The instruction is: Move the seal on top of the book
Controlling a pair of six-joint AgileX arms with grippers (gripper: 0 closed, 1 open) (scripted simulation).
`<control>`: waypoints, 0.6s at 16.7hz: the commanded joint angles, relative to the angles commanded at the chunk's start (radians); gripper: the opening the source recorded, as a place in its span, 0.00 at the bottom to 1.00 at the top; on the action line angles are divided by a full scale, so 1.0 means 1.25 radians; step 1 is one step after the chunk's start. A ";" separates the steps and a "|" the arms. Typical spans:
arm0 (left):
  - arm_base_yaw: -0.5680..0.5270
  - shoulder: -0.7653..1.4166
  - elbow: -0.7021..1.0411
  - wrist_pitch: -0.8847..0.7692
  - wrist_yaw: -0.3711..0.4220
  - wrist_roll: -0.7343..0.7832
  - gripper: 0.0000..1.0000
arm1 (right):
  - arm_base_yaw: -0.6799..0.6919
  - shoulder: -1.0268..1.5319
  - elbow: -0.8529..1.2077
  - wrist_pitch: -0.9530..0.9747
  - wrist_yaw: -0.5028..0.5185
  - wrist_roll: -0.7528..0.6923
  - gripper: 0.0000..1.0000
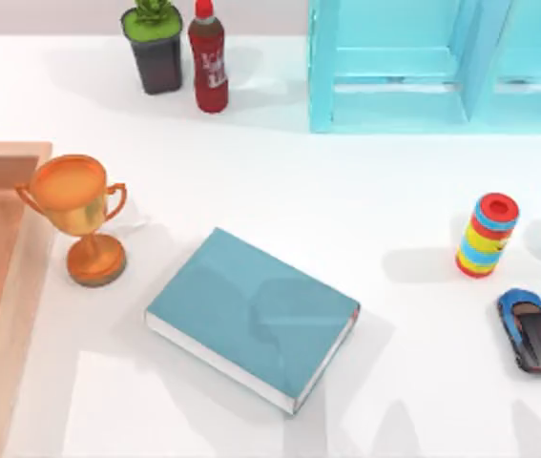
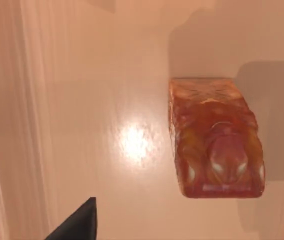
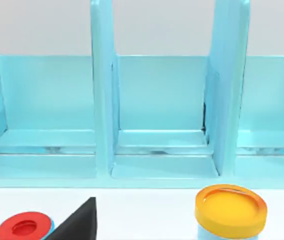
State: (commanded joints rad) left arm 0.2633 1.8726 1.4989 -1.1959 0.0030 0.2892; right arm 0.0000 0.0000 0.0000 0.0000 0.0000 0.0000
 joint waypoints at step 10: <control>0.004 0.077 -0.187 0.267 0.000 0.005 1.00 | 0.000 0.000 0.000 0.000 0.000 0.000 1.00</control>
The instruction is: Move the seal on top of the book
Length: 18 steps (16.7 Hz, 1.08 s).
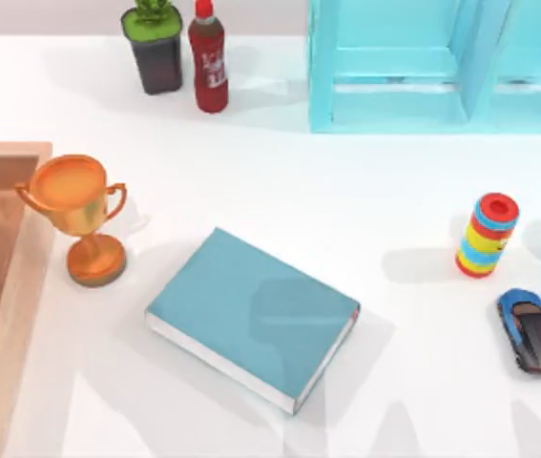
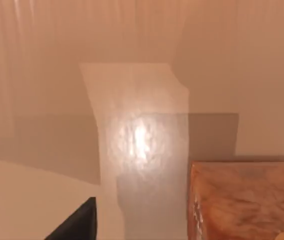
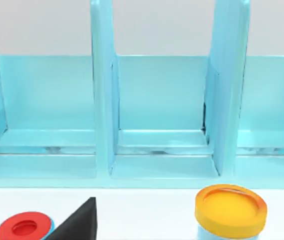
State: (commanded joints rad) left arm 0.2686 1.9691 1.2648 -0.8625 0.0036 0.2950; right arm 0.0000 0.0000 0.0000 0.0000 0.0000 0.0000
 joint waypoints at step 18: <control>0.000 0.000 0.000 0.000 0.000 0.000 0.00 | 0.000 0.000 0.000 0.000 0.000 0.000 1.00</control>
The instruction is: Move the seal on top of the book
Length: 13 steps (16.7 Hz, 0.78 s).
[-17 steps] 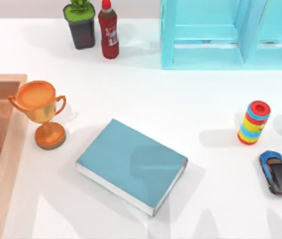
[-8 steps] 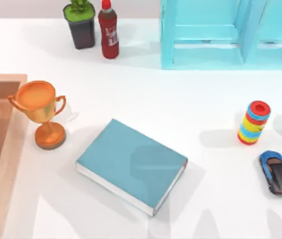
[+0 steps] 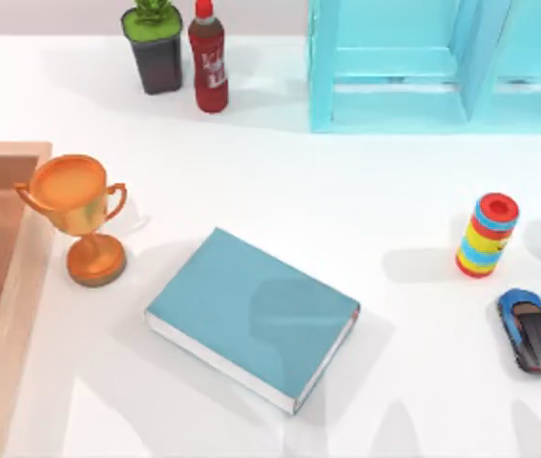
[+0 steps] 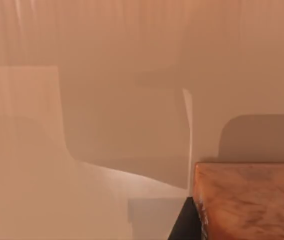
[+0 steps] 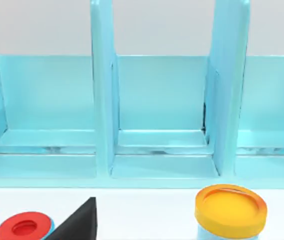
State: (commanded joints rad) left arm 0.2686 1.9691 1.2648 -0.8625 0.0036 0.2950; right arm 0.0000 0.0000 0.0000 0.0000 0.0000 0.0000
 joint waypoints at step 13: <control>-0.042 -0.001 0.110 -0.123 0.008 -0.020 0.00 | 0.000 0.000 0.000 0.000 0.000 0.000 1.00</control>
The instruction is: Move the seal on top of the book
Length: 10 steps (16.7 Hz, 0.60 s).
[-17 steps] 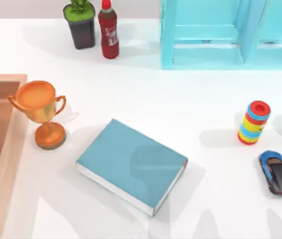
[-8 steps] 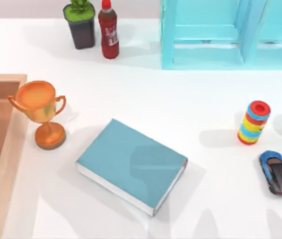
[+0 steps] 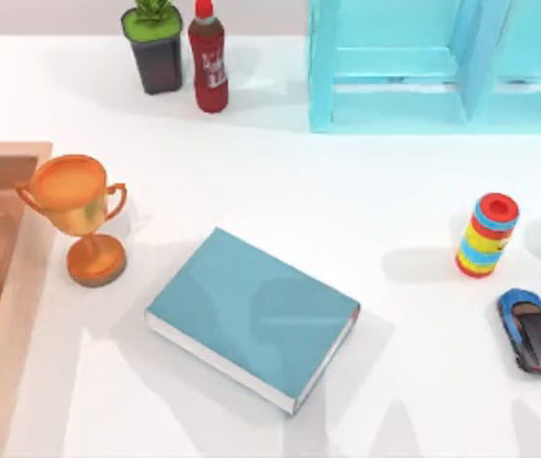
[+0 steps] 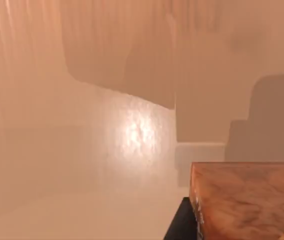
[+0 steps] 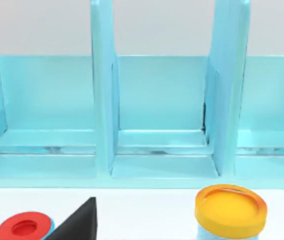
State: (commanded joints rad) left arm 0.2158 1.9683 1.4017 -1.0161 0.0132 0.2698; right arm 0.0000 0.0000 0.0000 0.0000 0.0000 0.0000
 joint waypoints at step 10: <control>-0.222 -0.110 0.206 -0.301 0.009 -0.213 0.00 | 0.000 0.000 0.000 0.000 0.000 0.000 1.00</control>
State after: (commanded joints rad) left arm -0.0613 1.8302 1.6595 -1.3928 0.0240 0.0036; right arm 0.0000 0.0000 0.0000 0.0000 0.0000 0.0000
